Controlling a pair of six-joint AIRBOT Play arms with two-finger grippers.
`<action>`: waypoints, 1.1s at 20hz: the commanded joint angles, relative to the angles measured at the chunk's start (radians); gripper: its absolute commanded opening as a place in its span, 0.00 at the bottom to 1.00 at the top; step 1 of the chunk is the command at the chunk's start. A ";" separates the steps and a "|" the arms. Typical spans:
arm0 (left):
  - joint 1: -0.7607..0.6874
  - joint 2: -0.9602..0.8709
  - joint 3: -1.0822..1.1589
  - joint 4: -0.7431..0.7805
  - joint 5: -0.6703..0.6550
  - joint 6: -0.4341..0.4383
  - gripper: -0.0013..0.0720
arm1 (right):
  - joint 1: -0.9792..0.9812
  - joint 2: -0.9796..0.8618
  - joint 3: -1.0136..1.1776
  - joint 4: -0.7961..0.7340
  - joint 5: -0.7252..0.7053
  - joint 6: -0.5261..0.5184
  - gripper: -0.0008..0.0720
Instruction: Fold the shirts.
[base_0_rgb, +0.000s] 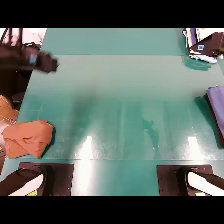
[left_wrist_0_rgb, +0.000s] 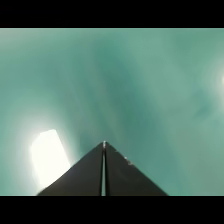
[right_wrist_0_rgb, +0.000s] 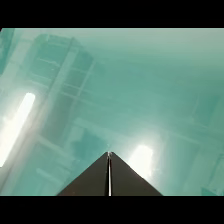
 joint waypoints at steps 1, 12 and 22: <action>0.052 0.128 -0.193 0.322 -0.246 -0.090 0.06 | 0.001 0.000 0.001 0.000 -0.002 0.000 0.04; 0.121 0.172 -0.766 0.357 -0.172 -0.251 0.73 | 0.001 0.000 0.001 -0.001 -0.001 0.000 0.04; 0.121 0.173 -0.205 0.235 -0.213 -0.243 0.05 | -0.002 0.045 0.002 0.036 -0.084 0.001 0.04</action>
